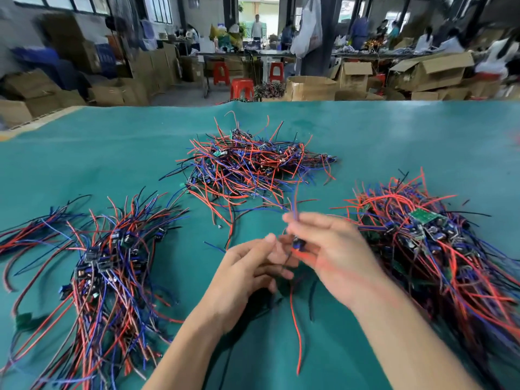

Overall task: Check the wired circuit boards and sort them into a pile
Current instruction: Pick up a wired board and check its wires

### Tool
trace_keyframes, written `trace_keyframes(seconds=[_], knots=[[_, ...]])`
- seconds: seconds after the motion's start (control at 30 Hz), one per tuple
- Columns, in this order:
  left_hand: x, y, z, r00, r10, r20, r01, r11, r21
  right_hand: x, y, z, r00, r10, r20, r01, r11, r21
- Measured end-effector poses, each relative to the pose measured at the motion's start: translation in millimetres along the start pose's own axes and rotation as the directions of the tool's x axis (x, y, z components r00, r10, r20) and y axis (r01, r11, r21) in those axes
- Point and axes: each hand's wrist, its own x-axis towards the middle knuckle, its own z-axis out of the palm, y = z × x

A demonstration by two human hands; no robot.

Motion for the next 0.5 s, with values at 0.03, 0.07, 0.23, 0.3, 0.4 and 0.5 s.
trace_keyframes(seconds=[0.03, 0.07, 0.23, 0.3, 0.4, 0.5], knots=[[-0.8, -0.2, 0.1, 1.0, -0.001, 0.024, 0.0, 0.999, 0.041, -0.4, 10.3, 3.1, 0.999, -0.019, -0.044, 0.017, 0.998, -0.066], [-1.3, -0.9, -0.3, 0.999, -0.004, 0.042, 0.0, 0.996, 0.087, -0.4, 17.2, 4.6, 0.995, -0.056, -0.081, 0.046, 0.991, -0.123], [-3.5, -2.3, -0.1, 0.997, 0.028, 0.076, -0.04, 0.986, 0.163, 1.8, 24.3, -1.1, 0.981, -0.154, -0.12, 0.127, 0.97, -0.205], [-4.2, -1.3, 1.1, 0.995, 0.029, 0.092, -0.046, 0.981, 0.19, 3.4, 26.2, -3.9, 0.981, -0.15, -0.121, 0.119, 0.966, -0.231], [-4.6, 0.3, 1.2, 0.996, 0.013, 0.087, -0.031, 0.977, 0.212, 7.8, 28.1, -9.3, 0.964, -0.215, -0.157, 0.157, 0.936, -0.314], [-3.4, 0.6, 0.1, 0.999, 0.0, 0.051, -0.013, 0.964, 0.265, 14.2, 27.6, -15.7, 0.904, -0.357, -0.235, 0.233, 0.873, -0.429]])
